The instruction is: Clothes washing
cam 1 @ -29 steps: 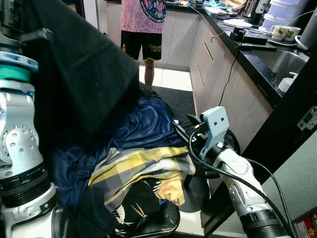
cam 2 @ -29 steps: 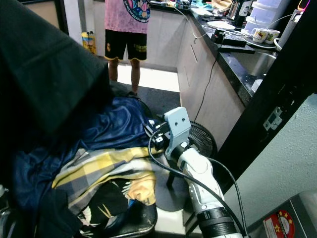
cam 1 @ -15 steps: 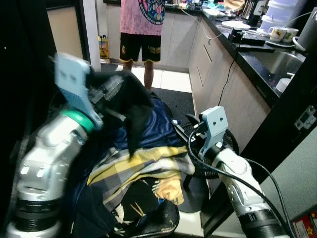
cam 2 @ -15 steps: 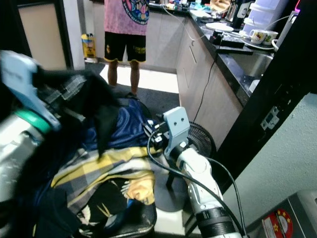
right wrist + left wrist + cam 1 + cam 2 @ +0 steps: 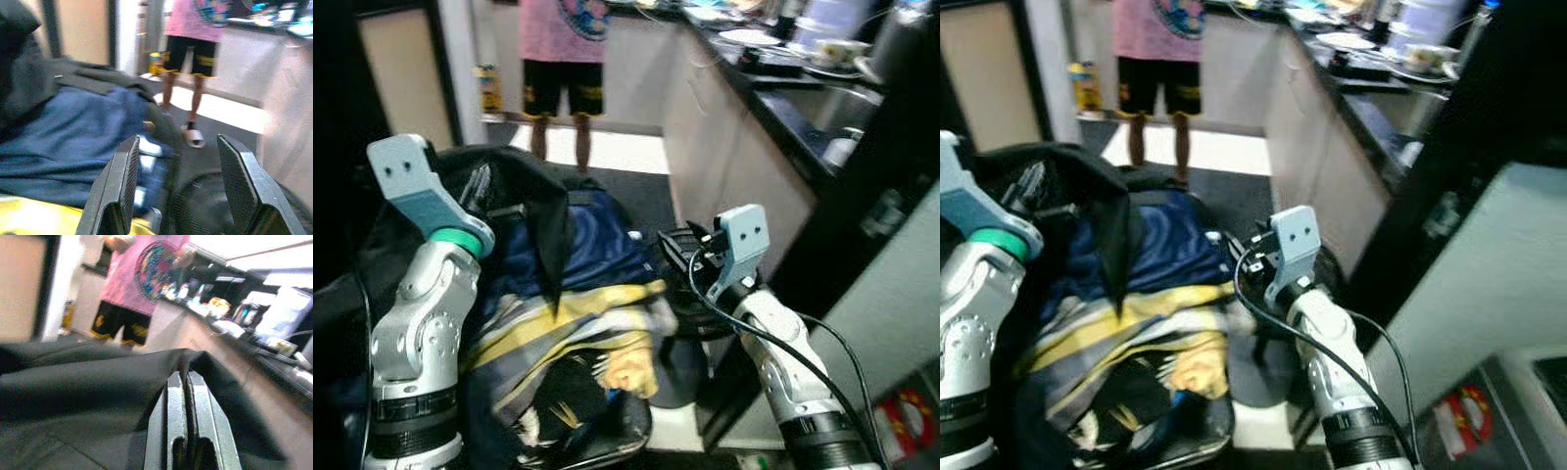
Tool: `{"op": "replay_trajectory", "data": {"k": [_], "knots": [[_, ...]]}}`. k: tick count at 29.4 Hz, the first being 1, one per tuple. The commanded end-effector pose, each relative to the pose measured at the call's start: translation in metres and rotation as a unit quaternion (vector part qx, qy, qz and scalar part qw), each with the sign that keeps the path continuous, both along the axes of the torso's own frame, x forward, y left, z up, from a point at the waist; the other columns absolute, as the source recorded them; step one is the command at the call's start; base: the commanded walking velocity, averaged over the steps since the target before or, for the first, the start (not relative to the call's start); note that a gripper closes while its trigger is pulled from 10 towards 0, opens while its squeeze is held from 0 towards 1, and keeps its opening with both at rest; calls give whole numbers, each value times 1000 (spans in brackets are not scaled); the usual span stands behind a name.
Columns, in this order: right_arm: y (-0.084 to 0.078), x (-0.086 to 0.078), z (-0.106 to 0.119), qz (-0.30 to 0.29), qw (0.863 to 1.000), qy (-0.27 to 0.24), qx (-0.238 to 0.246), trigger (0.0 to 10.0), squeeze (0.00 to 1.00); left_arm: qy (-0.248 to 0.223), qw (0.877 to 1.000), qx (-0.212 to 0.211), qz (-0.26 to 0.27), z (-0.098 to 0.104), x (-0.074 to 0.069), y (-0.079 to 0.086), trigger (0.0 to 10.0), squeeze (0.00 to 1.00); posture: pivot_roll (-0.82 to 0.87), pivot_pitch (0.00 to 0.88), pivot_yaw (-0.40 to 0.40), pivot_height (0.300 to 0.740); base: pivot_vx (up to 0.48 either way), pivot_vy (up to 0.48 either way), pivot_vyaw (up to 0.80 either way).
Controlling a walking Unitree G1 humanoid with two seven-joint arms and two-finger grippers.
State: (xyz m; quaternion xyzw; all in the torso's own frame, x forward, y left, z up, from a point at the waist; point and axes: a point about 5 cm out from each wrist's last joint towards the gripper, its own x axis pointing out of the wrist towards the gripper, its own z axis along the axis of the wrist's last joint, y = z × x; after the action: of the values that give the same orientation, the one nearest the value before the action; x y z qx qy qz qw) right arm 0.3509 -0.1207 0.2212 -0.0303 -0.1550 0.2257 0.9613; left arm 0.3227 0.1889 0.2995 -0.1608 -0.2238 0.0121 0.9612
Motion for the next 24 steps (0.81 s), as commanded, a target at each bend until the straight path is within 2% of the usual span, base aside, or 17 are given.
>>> {"op": "replay_trajectory", "data": {"k": [1, 2, 3, 4, 5, 6, 7, 11, 24], "knots": [[-4, 0, 0, -7, 1000, 3, 9, 10000, 0, -9, 1000, 4, 5, 0, -2, -3, 10000, 0, 1, 61, -47, 740, 0, 0, -800], [-5, 1, 1, -9, 1000, 2, 13, 10000, 0, -18, 1000, 15, 4, 2, -3, -5, 10000, 0, 1, 63, -45, 740, 0, 0, -800], [-6, 1, 2, -12, 1000, 1, 16, 10000, 0, 14, 999, 34, 34, 1, -2, -5, 10000, 0, 0, 62, -44, 740, 0, 0, -800], [-6, 1, 2, -12, 1000, 1, 16, 10000, 0, 14, 999, 34, 34, 1, -2, -5, 10000, 0, 0, 62, -44, 740, 0, 0, -800], [-6, 1, 3, -14, 1000, 0, 18, 10000, 0, 34, 999, 32, 18, -1, -1, -7, 10000, 0, 0, 62, -43, 740, 0, 0, -800], [-6, 1, 5, -16, 1000, 0, 20, 10000, 0, 50, 997, 53, 9, -3, -1, -10, 10000, 0, 1, 62, -43, 740, 0, 0, -800], [-6, 1, 5, -16, 1000, 0, 20, 10000, 0, 50, 997, 53, 9, -3, -1, -10, 10000, 0, 1, 62, -43, 740, 0, 0, -800], [-9, 3, 8, -24, 999, -2, 26, 10000, 0, 60, 987, 146, -31, -13, 0, -27, 10000, 0, 1, 61, -43, 740, 0, 0, -800], [-14, 5, 8, -38, 999, 3, 26, 10000, 0, 66, 979, 187, -43, -19, 0, -39, 10000, 0, 2, 61, -44, 740, 0, 0, -800]]}}
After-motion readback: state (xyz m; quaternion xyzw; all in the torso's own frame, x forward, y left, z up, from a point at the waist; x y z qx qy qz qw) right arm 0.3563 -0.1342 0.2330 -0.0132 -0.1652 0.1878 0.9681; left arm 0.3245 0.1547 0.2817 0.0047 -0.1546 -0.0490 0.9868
